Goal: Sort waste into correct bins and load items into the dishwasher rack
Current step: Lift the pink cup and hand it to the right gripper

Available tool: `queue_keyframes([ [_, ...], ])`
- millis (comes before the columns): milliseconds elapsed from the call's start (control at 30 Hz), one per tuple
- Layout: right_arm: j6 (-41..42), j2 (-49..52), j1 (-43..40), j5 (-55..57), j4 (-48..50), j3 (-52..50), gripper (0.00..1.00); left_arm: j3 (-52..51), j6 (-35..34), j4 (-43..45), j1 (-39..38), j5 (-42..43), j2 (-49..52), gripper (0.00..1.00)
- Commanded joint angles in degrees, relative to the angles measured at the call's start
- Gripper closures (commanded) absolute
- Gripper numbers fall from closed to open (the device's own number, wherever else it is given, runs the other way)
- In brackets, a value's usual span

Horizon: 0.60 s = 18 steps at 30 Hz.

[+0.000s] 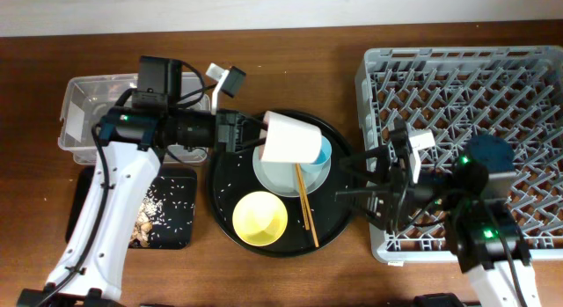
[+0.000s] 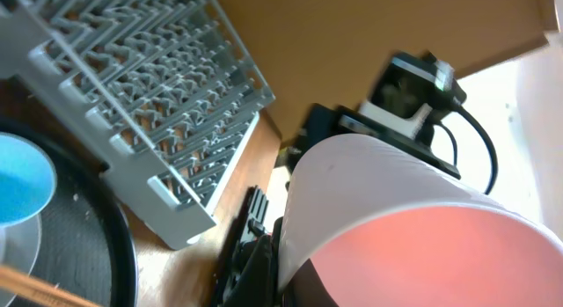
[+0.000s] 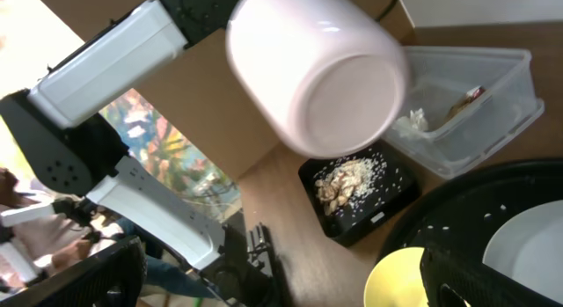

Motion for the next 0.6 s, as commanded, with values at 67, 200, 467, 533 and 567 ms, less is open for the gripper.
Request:
queue_keyframes([
  [67,1.95,3.98,0.31,-5.97,6.16,0.81,0.02,0.35,2.14,1.88,-1.81,2.78,0.11,1.00],
  [200,1.92,4.26,0.31,-5.75,6.67,0.81,0.02,0.35,2.14,2.56,-3.91,0.85,0.11,1.00],
  [467,1.92,4.26,0.31,-6.21,8.94,0.81,0.02,0.35,2.12,2.97,-9.25,-0.87,0.11,1.00],
  [533,1.92,4.26,0.31,-6.21,8.94,0.81,0.02,0.35,2.12,3.15,-9.73,-0.94,0.11,1.00],
  [567,1.92,4.26,0.31,-6.23,8.94,0.81,0.01,0.35,2.12,3.15,-9.92,-0.92,0.11,1.00],
])
